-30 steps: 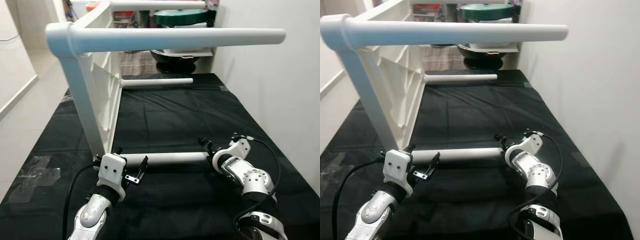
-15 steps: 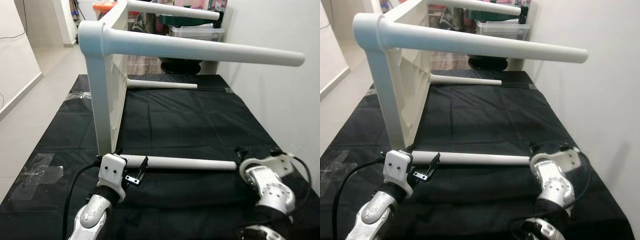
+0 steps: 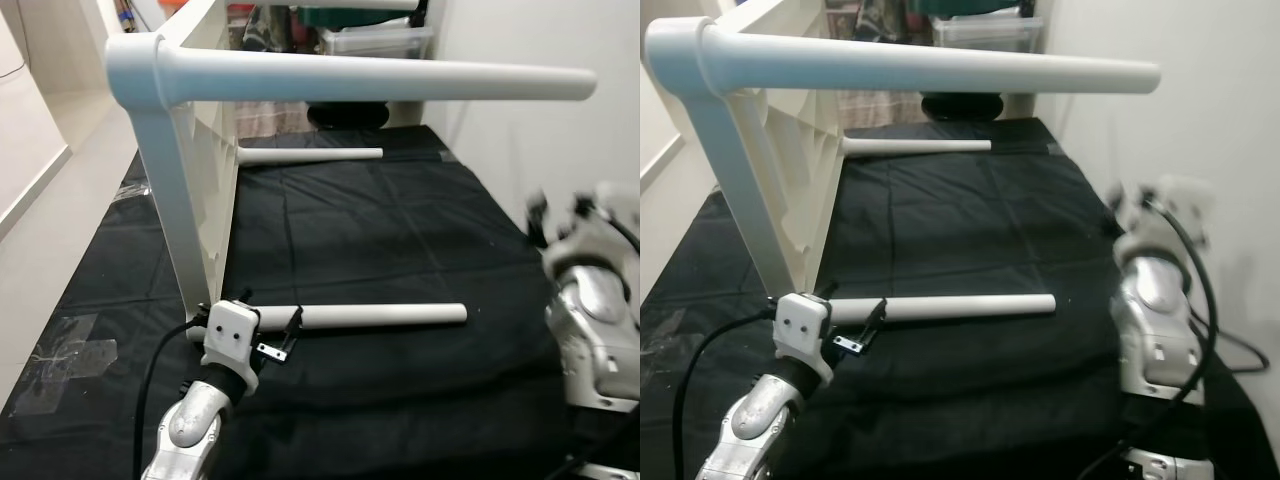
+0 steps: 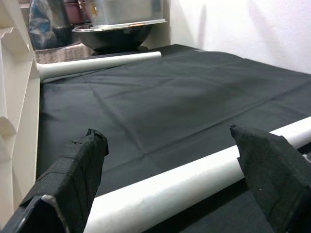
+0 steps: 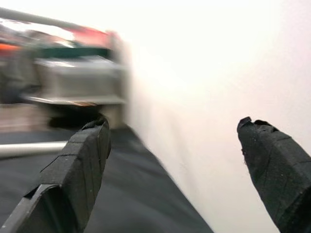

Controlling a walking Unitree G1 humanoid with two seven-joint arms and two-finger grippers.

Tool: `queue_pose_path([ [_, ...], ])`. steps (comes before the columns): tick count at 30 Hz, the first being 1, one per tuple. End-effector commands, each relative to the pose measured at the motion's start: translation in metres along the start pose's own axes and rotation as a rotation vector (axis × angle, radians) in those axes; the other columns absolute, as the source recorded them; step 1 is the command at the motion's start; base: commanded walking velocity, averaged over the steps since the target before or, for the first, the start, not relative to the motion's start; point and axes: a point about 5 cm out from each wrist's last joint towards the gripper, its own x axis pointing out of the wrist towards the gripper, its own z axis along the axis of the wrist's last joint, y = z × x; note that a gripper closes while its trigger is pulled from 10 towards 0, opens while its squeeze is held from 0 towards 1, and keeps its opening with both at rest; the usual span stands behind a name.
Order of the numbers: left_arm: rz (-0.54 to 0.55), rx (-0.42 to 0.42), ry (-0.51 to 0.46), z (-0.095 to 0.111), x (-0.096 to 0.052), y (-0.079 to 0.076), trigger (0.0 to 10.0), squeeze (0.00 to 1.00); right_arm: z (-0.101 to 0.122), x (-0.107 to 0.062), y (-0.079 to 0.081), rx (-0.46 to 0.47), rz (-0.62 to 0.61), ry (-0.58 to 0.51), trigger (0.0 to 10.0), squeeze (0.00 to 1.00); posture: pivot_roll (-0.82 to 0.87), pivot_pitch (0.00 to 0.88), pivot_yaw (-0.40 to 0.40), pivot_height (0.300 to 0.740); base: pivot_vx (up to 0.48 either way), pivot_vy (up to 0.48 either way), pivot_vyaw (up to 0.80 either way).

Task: Building children table

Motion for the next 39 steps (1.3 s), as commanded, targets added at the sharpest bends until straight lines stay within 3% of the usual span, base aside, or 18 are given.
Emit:
queue_pose_path([
  [1,0.012,0.003,0.021,-0.005,-0.003,0.003,10.0,0.0,-0.004,-0.002,0.006,-0.093,0.038,-0.03,10.0,0.0,0.04,0.0,-0.062,0.74,0.0,0.0,0.0],
  [2,0.012,0.003,0.021,-0.005,-0.003,0.003,10.0,0.0,-0.004,-0.002,0.006,-0.093,0.038,-0.03,10.0,0.0,0.04,0.0,-0.062,0.74,0.0,0.0,0.0],
  [4,0.017,0.004,0.021,-0.005,-0.005,0.004,10.0,0.0,0.003,-0.003,0.009,-0.166,0.061,-0.089,10.0,0.0,0.04,0.0,-0.062,0.74,0.0,0.0,0.0],
  [5,0.019,0.004,0.022,-0.006,-0.006,0.004,10.0,0.0,0.007,-0.005,0.011,-0.247,0.066,-0.144,10.0,0.0,0.04,0.0,-0.062,0.74,0.0,0.0,0.0],
  [6,0.019,0.004,0.022,-0.006,-0.006,0.004,10.0,0.0,0.007,-0.005,0.011,-0.247,0.066,-0.144,10.0,0.0,0.04,0.0,-0.062,0.74,0.0,0.0,0.0],
  [8,0.021,0.003,0.026,-0.007,-0.007,0.004,10.0,0.0,0.014,-0.011,0.012,-0.472,0.074,-0.275,10.0,0.0,0.04,0.0,-0.068,0.74,0.0,0.0,0.0],
  [9,0.021,0.003,0.026,-0.007,-0.007,0.004,10.0,0.0,0.014,-0.011,0.012,-0.472,0.074,-0.275,10.0,0.0,0.04,0.0,-0.068,0.74,0.0,0.0,0.0],
  [10,0.019,0.003,0.027,-0.007,-0.007,0.004,10.0,0.0,0.018,-0.013,0.007,-0.604,0.057,-0.352,10.0,0.0,0.04,0.0,-0.062,0.74,0.0,0.0,0.0],
  [11,0.019,0.003,0.027,-0.007,-0.007,0.004,10.0,0.0,0.018,-0.013,0.007,-0.604,0.057,-0.352,10.0,0.0,0.04,0.0,-0.062,0.74,0.0,0.0,0.0],
  [12,0.017,0.002,0.028,-0.007,-0.007,0.003,10.0,0.0,0.022,-0.012,0.001,-0.705,0.028,-0.414,10.0,0.0,0.03,0.0,-0.06,0.74,0.0,0.0,0.0],
  [13,0.017,0.002,0.028,-0.007,-0.007,0.003,10.0,0.0,0.022,-0.012,0.001,-0.705,0.028,-0.414,10.0,0.0,0.03,0.0,-0.06,0.74,0.0,0.0,0.0],
  [14,0.014,0.001,0.032,-0.008,-0.006,0.003,10.0,0.0,0.032,-0.009,-0.013,-0.838,-0.036,-0.51,10.0,0.0,0.03,0.0,-0.056,0.74,0.0,0.0,0.0],
  [18,0.01,0.004,0.033,-0.009,-0.005,0.004,10.0,0.0,0.035,-0.007,-0.019,-0.864,-0.052,-0.529,10.0,0.0,0.02,0.0,-0.054,0.74,0.0,0.0,0.0],
  [21,-0.017,0.02,0.026,-0.009,0.004,0.012,10.0,0.0,0.036,-0.005,-0.026,-0.885,-0.078,-0.54,10.0,0.0,0.02,0.0,-0.057,0.74,0.0,0.0,0.0],
  [33,-0.129,0.075,0.023,-0.006,0.02,0.02,10.0,0.0,0.045,0.005,-0.026,-0.935,-0.084,-0.599,10.0,0.0,0.01,0.0,-0.037,0.74,0.0,0.0,0.0],
  [39,-0.144,0.092,0.002,0.0,0.033,0.027,10.0,0.0,0.042,0.029,-0.016,-0.994,0.057,-0.597,10.0,0.0,0.0,0.0,-0.05,0.74,0.0,0.0,0.0],
])
